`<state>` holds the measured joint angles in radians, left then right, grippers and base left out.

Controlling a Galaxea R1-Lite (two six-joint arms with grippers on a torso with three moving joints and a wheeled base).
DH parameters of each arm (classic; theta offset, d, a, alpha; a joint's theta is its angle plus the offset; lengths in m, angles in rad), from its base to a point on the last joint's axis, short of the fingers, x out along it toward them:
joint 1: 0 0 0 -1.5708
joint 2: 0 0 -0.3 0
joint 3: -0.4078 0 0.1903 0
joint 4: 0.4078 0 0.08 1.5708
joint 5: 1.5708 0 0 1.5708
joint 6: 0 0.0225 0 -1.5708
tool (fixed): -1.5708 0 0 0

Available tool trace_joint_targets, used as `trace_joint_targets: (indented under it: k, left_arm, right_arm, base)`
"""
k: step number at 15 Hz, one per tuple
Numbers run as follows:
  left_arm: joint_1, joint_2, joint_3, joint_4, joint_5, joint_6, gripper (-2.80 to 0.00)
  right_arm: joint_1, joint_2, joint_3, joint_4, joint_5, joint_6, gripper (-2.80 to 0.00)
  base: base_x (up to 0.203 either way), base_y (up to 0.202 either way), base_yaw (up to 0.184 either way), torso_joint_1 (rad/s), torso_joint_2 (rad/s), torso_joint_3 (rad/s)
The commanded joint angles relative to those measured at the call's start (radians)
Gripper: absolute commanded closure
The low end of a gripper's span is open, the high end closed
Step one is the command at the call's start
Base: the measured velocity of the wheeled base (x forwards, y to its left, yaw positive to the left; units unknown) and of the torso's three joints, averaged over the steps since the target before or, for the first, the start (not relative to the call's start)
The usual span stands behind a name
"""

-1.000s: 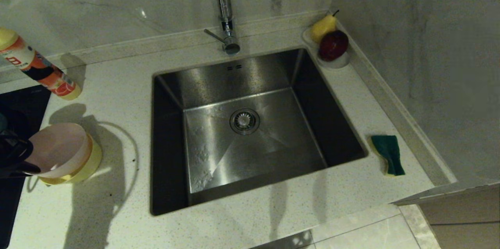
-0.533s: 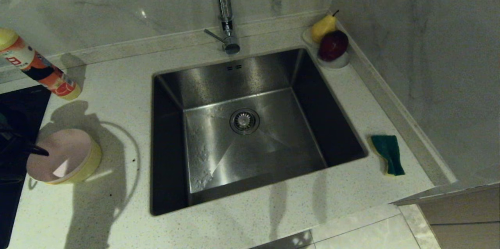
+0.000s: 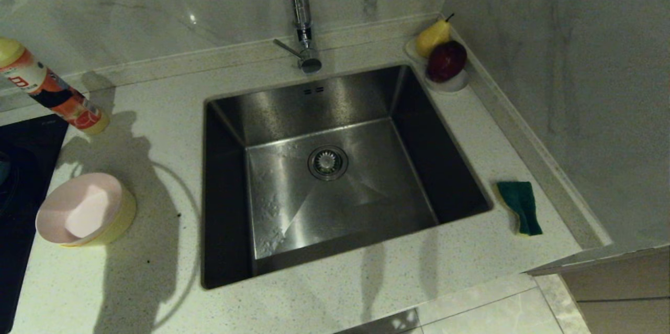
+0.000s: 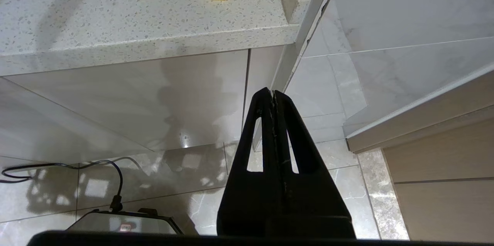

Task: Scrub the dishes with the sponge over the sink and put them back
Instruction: Place the bowl on the bowl

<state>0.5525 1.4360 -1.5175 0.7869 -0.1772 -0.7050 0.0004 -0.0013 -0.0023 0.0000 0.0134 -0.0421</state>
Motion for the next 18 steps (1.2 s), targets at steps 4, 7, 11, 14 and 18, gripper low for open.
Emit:
trace_joint_targets:
  k: [4,7,11,14,18]
  left_arm:
    - [0.067,0.043,-0.047,0.007,0.110,-0.040,0.00]
    - [0.149,0.108,-0.060,-0.019,0.107,-0.077,0.00]
    - [0.235,0.189,-0.079,-0.168,0.103,-0.136,0.00]
    - [0.289,0.276,-0.144,-0.180,0.084,-0.143,0.00]
    - [0.331,0.368,-0.202,-0.182,0.078,-0.159,-2.80]
  right_arm:
    - [0.000,0.000,-0.001,0.000,0.000,-0.001,0.00]
    - [0.001,0.000,0.001,0.000,0.000,-0.001,0.00]
    - [0.000,0.000,0.001,0.000,0.000,-0.001,0.00]
    - [0.000,0.000,0.001,0.000,0.000,-0.001,0.00]
    - [0.001,0.000,0.000,0.000,0.000,-0.001,0.00]
  base:
    - [0.000,0.000,0.000,0.000,0.00,0.000]
    - [0.000,0.000,0.000,0.000,0.00,0.000]
    - [0.000,0.000,0.000,0.000,0.00,0.000]
    - [0.000,0.000,0.000,0.000,0.00,0.000]
    - [0.000,0.000,0.000,0.000,0.00,0.000]
